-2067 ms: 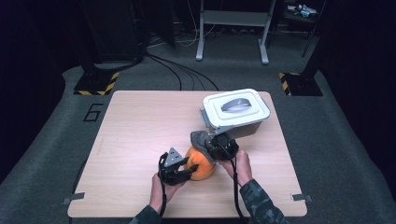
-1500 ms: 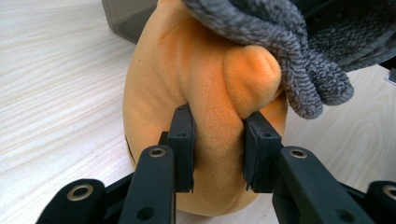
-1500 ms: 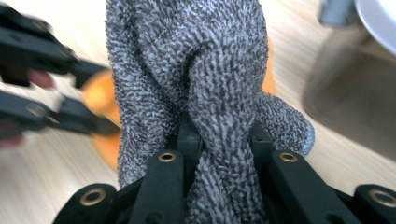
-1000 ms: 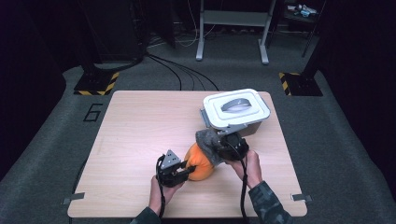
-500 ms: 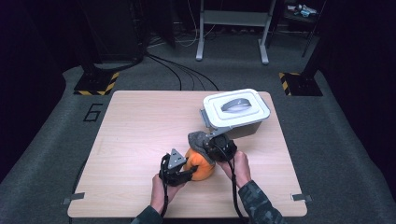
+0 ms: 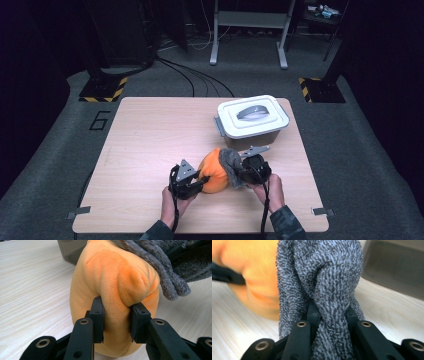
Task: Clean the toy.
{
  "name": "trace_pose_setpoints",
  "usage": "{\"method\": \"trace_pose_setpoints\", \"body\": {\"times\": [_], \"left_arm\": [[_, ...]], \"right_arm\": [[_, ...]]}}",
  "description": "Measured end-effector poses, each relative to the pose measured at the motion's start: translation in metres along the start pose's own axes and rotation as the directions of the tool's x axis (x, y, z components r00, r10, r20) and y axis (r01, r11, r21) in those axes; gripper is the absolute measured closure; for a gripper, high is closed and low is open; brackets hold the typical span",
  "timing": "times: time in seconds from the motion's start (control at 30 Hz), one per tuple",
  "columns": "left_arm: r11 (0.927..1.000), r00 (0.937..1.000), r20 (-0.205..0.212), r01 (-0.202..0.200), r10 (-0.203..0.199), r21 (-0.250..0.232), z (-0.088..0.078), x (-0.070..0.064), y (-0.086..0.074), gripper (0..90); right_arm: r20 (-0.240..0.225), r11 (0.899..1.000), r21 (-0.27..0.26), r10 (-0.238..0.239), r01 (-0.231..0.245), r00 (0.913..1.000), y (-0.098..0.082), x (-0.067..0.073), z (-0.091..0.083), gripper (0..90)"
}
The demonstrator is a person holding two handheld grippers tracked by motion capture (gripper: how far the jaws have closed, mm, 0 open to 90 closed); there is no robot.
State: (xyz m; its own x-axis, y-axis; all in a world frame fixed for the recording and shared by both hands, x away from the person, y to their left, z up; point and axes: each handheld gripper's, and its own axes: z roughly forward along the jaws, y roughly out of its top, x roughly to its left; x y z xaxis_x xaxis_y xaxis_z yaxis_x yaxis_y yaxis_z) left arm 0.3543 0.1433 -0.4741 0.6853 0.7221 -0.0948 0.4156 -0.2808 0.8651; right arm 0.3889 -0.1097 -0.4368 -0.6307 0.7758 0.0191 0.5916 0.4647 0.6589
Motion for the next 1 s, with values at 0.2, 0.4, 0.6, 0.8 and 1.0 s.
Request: {"method": "trace_pose_setpoints", "body": {"times": [0.2, 0.4, 0.6, 0.8, 1.0], "left_arm": [[0.999, 0.9991, 0.014, 0.041, -0.041, -0.016, -0.004, 0.007, -0.003, 68.7], [0.9988, 0.9991, 0.021, 0.038, -0.038, -0.031, -0.005, 0.007, -0.004, 68.7], [0.9989, 0.9989, 0.029, 0.038, -0.037, -0.026, -0.005, 0.008, -0.003, 68.7], [0.9989, 0.9989, 0.029, 0.037, -0.036, -0.029, -0.005, 0.008, -0.004, 68.8], [0.9991, 0.9989, 0.031, 0.035, -0.034, -0.023, -0.005, 0.008, -0.003, 68.8]], "right_arm": [[0.019, 0.999, 0.003, 0.036, -0.036, 0.9992, -0.017, -0.008, -0.008, 73.9], [0.053, 0.996, -0.004, 0.084, -0.084, 0.9951, -0.036, -0.025, -0.02, 73.7], [0.109, 0.991, -0.007, 0.136, -0.136, 0.9847, -0.051, -0.046, -0.031, 73.6], [0.205, 0.974, -0.007, 0.224, -0.228, 0.9527, -0.07, -0.078, -0.042, 73.0], [0.281, 0.952, 0.009, 0.29, -0.305, 0.915, -0.082, -0.109, -0.036, 70.7]]}}
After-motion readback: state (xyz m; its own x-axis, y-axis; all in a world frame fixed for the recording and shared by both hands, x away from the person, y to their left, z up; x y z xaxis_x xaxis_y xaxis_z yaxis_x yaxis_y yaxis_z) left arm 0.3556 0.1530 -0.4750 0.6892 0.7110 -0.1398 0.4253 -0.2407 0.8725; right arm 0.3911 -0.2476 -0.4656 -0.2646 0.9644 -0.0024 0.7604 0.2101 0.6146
